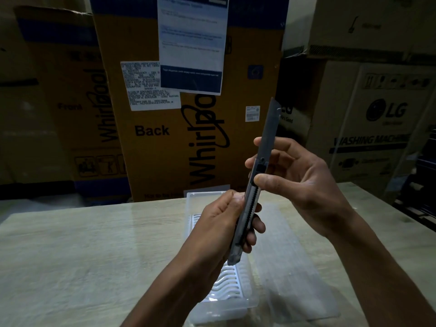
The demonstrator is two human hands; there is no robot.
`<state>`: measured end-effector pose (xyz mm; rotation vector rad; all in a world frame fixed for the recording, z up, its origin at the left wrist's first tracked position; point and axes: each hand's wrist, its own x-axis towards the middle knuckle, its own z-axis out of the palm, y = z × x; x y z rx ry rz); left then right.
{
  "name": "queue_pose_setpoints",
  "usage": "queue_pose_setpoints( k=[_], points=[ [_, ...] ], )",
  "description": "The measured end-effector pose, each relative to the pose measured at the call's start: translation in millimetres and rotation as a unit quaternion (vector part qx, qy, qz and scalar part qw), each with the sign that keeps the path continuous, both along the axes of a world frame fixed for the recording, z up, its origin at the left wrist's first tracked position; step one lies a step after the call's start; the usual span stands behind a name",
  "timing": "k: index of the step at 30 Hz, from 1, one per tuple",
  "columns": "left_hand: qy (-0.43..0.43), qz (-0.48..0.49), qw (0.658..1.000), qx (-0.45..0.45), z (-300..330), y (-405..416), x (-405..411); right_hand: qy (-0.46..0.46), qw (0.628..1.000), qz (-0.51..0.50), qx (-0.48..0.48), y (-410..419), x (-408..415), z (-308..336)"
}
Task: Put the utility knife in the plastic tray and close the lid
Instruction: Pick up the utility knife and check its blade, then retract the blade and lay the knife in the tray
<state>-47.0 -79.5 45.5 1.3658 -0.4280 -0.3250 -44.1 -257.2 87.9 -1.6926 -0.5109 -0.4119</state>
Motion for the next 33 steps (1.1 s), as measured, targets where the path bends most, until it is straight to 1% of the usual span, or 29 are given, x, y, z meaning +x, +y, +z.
queue_pose_setpoints(
  k=[18,27,33],
  points=[
    [0.002,-0.002,1.0,0.016,-1,-4,2,-0.003,1.0,-0.017,-0.024,0,0,1],
    [0.002,-0.002,1.0,-0.027,3,-2,1,0.009,0.999,-0.009,-0.052,9,-1,-3],
    [0.012,0.019,0.999,-0.049,4,0,2,0.001,0.997,-0.009,-0.078,14,1,-6]
  ],
)
